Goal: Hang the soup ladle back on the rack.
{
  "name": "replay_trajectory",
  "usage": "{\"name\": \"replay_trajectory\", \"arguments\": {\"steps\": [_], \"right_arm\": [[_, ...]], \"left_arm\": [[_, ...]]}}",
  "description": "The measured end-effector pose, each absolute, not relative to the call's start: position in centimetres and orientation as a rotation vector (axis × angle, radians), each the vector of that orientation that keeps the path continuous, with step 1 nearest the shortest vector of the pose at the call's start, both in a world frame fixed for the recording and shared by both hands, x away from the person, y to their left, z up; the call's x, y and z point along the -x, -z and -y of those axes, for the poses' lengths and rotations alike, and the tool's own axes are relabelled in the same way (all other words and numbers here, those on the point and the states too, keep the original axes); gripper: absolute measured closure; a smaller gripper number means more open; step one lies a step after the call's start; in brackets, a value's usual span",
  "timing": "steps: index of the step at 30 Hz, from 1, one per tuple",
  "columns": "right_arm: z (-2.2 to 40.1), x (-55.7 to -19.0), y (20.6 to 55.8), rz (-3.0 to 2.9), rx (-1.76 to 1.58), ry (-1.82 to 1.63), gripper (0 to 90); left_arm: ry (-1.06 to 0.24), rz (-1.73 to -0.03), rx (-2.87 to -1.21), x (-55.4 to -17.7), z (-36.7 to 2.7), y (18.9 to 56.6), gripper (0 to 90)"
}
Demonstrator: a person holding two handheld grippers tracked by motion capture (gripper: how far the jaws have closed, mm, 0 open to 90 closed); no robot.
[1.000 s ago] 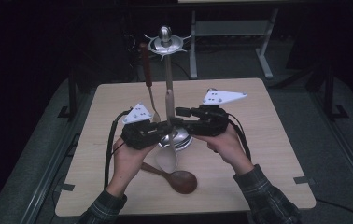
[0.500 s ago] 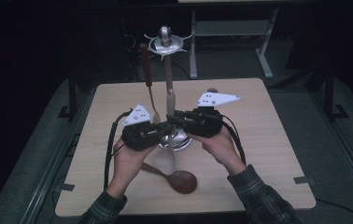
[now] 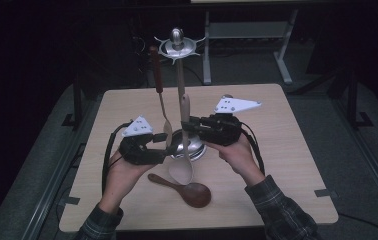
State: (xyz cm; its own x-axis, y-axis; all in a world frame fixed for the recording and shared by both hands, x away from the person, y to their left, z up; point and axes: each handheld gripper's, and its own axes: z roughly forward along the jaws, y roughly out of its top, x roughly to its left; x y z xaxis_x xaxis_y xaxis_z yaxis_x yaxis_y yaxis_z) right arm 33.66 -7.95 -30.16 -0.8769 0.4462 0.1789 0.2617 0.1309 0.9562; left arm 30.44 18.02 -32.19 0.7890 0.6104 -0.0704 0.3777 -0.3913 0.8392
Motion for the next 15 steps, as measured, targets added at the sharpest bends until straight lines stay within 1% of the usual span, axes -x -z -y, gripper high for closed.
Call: {"name": "replay_trajectory", "arguments": {"steps": [5, 8, 10, 11, 12, 15], "right_arm": [[7.7, -34.1, 29.7, -2.264, -0.641, -1.856, 75.2], [7.0, -34.5, 29.1, -2.285, -0.584, -1.866, 75.2], [6.7, -34.7, 28.8, -2.294, -0.541, -1.862, 75.2], [6.7, -34.7, 28.8, -2.294, -0.541, -1.862, 75.2], [6.6, -34.8, 28.6, -2.294, -0.526, -1.867, 75.1], [6.5, -35.0, 28.0, -2.304, -0.477, -1.871, 75.2]], "left_arm": [[-0.270, -0.758, -2.100, -30.3, -19.8, 34.0, 37.0], [-0.248, -0.788, -2.113, -30.0, -20.7, 35.2, 34.1], [-0.253, -0.813, -2.142, -29.7, -21.7, 36.5, 30.0], [-0.253, -0.813, -2.142, -29.7, -21.7, 36.5, 27.9], [-0.247, -0.823, -2.148, -29.6, -22.1, 37.0, 27.9], [-0.246, -0.835, -2.186, -29.3, -23.0, 38.3, 24.1]]}}
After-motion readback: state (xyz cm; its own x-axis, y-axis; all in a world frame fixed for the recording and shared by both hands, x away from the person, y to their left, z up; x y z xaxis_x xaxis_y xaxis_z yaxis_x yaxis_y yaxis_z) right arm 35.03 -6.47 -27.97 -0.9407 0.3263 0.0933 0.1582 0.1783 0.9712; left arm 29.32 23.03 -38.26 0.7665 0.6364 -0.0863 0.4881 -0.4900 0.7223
